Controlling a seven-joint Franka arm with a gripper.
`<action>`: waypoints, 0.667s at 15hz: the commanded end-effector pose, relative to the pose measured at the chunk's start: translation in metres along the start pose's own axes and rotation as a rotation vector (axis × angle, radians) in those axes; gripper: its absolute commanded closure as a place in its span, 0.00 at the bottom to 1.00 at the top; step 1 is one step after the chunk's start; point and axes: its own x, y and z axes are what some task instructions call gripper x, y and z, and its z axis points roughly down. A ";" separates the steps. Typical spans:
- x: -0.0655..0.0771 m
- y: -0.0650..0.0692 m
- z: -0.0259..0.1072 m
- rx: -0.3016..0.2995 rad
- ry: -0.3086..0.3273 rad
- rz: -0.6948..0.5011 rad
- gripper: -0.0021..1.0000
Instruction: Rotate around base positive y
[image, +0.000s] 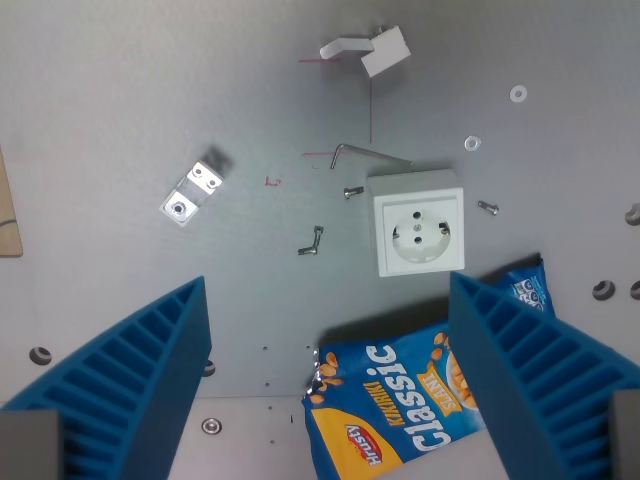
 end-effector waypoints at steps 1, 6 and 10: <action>0.000 0.000 -0.002 0.000 -0.010 0.000 0.00; 0.000 0.000 -0.002 0.001 -0.077 0.000 0.00; 0.000 0.000 -0.002 0.002 -0.130 -0.001 0.00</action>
